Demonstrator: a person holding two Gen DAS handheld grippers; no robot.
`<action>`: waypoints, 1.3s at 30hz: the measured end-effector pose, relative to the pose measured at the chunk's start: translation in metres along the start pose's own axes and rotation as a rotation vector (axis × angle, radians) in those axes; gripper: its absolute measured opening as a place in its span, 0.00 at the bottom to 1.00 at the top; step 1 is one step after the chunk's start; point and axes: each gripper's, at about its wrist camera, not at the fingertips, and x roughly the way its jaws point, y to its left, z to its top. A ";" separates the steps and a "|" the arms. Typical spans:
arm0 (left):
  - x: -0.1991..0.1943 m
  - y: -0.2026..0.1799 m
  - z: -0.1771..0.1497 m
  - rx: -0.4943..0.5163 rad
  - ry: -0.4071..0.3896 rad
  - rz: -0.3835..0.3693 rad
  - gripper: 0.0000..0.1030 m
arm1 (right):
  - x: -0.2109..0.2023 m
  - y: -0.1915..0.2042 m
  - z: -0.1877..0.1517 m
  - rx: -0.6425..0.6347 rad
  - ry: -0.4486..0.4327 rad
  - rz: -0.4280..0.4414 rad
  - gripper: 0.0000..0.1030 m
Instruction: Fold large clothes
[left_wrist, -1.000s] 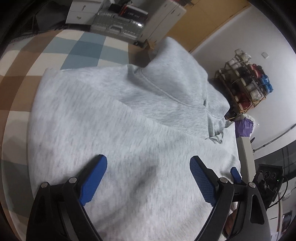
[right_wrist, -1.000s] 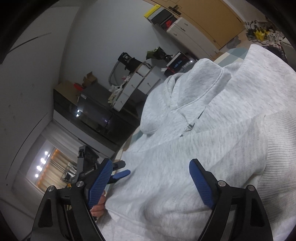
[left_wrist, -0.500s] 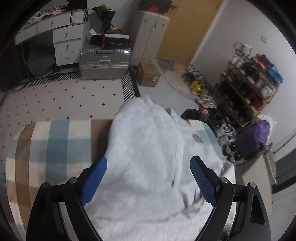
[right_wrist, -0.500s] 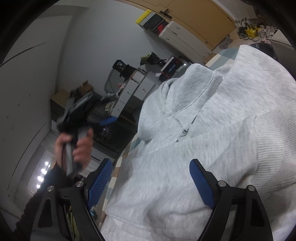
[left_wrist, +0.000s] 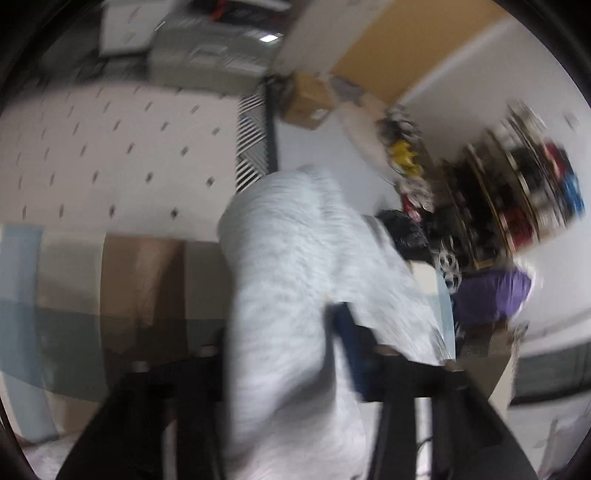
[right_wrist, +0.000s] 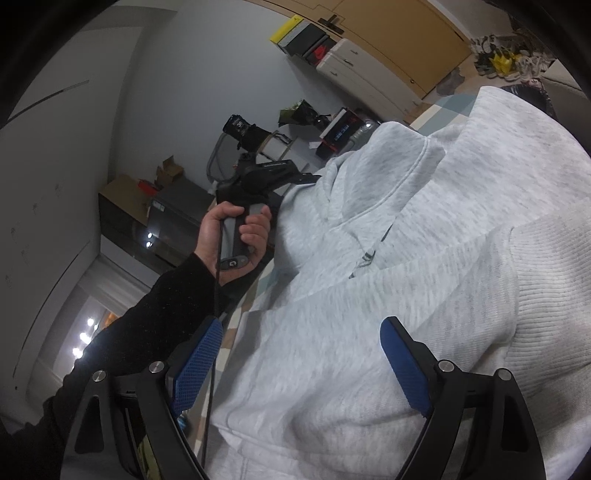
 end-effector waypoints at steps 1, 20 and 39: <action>-0.009 -0.011 -0.008 0.058 -0.013 0.000 0.19 | -0.001 0.000 0.000 -0.001 0.000 -0.001 0.86; -0.102 -0.012 -0.260 0.473 0.059 -0.033 0.17 | -0.006 -0.006 0.005 0.033 -0.005 0.054 0.86; -0.040 0.050 -0.111 -0.169 0.018 -0.045 0.77 | 0.000 0.000 0.007 0.012 0.003 0.033 0.87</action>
